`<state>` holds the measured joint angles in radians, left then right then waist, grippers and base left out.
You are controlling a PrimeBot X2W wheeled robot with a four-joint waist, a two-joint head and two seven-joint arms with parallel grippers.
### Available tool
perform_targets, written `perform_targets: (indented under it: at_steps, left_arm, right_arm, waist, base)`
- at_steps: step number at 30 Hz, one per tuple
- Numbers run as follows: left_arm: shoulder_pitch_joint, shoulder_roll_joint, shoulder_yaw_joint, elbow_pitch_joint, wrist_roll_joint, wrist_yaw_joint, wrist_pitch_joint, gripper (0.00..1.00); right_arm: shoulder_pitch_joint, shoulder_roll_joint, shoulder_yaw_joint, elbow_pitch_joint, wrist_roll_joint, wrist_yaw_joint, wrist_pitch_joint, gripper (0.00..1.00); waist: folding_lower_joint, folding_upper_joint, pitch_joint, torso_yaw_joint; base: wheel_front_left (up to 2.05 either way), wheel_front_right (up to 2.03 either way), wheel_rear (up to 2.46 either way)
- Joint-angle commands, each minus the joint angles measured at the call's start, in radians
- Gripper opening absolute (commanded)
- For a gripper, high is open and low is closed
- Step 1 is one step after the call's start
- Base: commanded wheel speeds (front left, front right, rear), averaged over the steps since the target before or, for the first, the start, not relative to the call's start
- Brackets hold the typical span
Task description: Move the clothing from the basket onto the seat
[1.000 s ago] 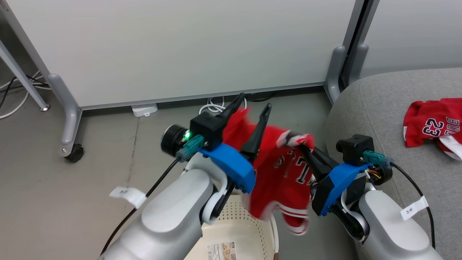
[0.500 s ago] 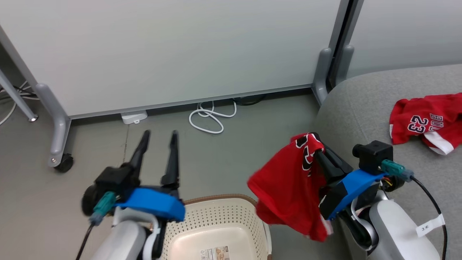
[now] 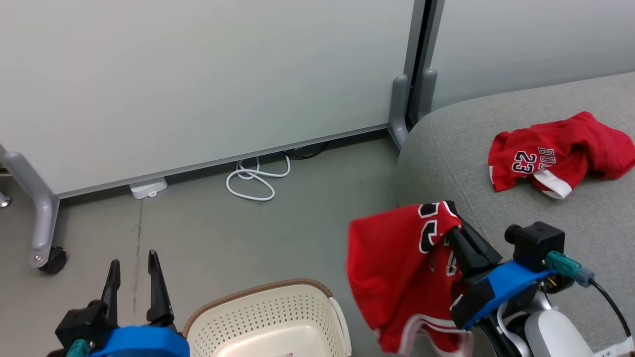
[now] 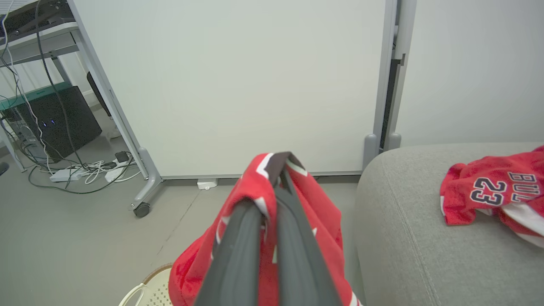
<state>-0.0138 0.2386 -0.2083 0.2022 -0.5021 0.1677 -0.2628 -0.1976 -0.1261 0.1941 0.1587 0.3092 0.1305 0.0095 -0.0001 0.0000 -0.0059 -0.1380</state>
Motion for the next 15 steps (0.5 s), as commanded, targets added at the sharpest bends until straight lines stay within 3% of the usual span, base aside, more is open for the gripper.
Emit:
perform_targets:
  at_steps: [1,7,15]
  left_arm:
    - [0.019,0.001,0.01,0.005,0.005,0.001,-0.003,1.0]
    - [0.076,0.006,0.03,-0.001,0.011,-0.025,-0.003,1.0]
    - [0.129,-0.031,0.057,-0.046,0.041,-0.051,-0.003,1.0]
  right_arm:
    - [0.024,0.007,-0.011,-0.018,-0.006,0.0,0.007,0.0]
    - [0.091,0.023,-0.05,-0.077,-0.021,0.0,0.03,0.0]
    - [0.157,0.044,-0.092,-0.147,-0.037,0.0,0.053,0.0]
  waist:
    - [0.0001,0.0,-0.005,-0.011]
    - [0.0001,0.0,-0.011,-0.016]
    - [0.0001,0.0,-0.016,0.011]
  base:
    - [0.0,0.0,0.0]
    - [0.0,0.0,0.0]
    - [0.0,0.0,0.0]
